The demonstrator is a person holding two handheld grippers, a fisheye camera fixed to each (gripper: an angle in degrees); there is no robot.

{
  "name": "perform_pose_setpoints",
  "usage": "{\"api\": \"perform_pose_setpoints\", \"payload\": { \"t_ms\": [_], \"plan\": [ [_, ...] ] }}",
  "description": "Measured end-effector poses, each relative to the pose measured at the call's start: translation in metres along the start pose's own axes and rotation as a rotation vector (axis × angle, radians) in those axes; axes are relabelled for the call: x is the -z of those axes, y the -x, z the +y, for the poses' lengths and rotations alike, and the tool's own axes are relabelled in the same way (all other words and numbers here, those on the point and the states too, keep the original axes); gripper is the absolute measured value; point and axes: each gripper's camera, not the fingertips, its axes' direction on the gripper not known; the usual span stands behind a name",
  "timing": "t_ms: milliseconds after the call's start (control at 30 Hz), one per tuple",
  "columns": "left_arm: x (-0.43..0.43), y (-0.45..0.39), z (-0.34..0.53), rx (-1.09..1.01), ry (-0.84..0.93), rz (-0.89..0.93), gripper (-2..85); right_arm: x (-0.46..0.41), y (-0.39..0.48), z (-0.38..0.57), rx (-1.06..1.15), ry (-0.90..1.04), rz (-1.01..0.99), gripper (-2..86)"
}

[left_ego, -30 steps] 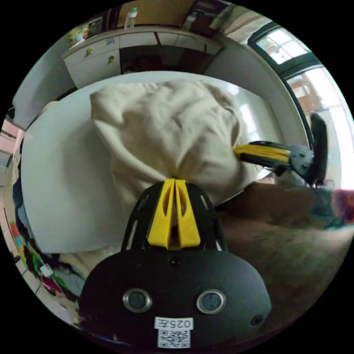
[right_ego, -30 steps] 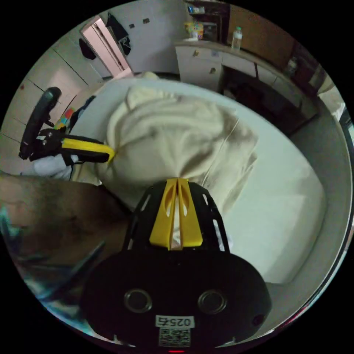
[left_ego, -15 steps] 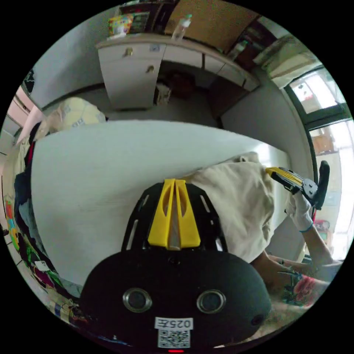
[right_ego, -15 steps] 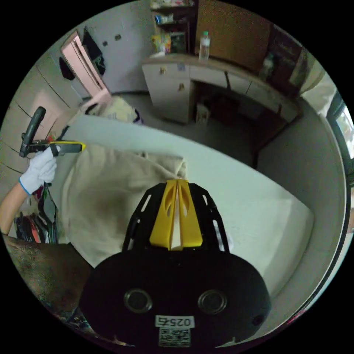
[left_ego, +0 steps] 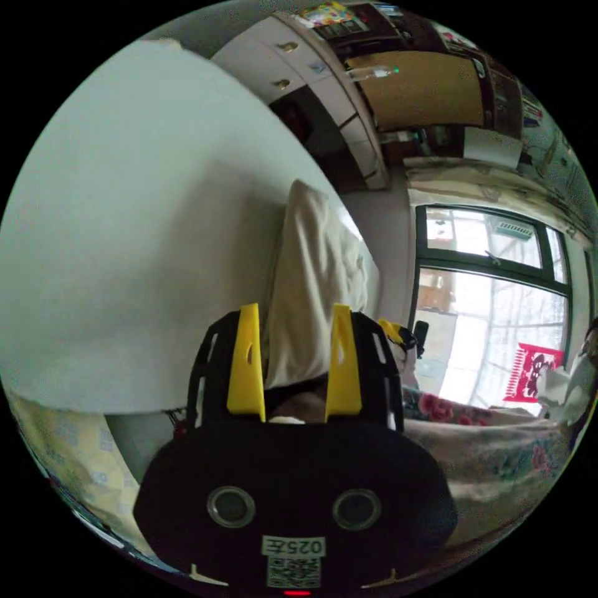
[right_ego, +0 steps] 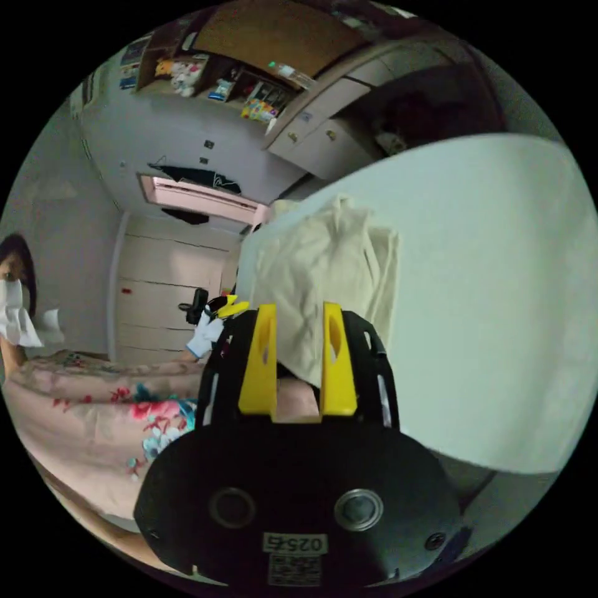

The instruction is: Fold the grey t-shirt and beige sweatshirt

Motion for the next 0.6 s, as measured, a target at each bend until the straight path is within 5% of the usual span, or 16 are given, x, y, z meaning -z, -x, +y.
{"api": "perform_pose_setpoints", "payload": {
  "t_ms": [233,433,600],
  "plan": [
    [-0.010,0.006,0.068,0.025,0.047,0.026,12.1,0.001,-0.081,0.023,-0.207,-0.008,-0.052,20.5],
    [-0.026,-0.063,0.051,-0.235,0.263,-0.173,7.3,-0.039,-0.046,-0.042,-0.039,0.094,0.268,13.8],
    [-0.021,-0.094,0.048,-0.256,0.364,-0.198,5.9,-0.013,-0.083,-0.078,-0.039,0.111,0.154,11.8]
  ]
}}
